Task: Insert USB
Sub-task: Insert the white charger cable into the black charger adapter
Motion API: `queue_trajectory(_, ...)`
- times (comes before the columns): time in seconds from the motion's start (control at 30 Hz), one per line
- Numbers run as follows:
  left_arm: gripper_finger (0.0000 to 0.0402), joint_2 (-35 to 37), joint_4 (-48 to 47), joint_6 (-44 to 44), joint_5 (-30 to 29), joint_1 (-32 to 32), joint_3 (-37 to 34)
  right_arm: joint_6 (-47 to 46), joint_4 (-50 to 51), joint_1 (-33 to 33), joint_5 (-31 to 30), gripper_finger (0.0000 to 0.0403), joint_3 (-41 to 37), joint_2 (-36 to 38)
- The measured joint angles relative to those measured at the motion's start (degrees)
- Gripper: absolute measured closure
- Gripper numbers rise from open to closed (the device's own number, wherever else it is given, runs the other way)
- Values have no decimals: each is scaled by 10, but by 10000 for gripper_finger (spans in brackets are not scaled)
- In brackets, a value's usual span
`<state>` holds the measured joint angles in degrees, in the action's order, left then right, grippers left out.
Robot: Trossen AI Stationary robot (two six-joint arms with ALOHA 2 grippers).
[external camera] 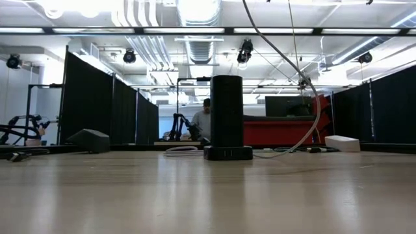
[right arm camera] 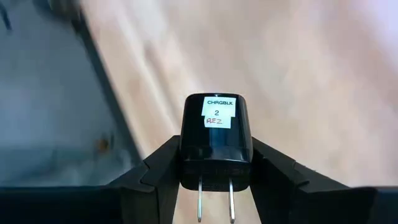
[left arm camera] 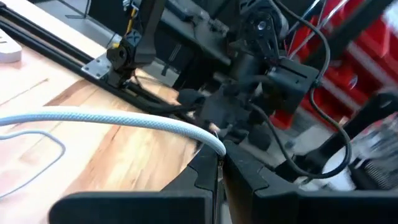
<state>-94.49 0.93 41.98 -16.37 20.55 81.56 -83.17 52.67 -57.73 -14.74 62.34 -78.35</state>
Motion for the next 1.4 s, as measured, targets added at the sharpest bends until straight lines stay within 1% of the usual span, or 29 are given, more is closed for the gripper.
queue_trajectory(0.1,399,1,11,43,42,-34,0,40,12,20,-83,257,4,44)
queue_trajectory(0.13,399,2,13,58,57,-48,0,66,10,34,-96,257,5,56)
queue_trajectory(0.7,399,6,22,217,219,-284,0,534,-20,372,-167,257,19,233)
queue_trajectory(0.8,399,6,26,222,220,-312,0,601,-45,427,-150,257,21,253)
queue_trajectory(0.93,399,6,34,222,216,-339,0,653,-89,485,-97,257,20,263)
queue_trajectory(1.03,399,6,35,213,217,-358,0,690,-120,522,-70,257,20,261)
queue_trajectory(1.13,399,7,39,189,238,-381,0,734,-158,563,-52,257,20,257)
queue_trajectory(1.4,399,19,99,125,283,-425,1,873,-269,622,-5,257,20,250)
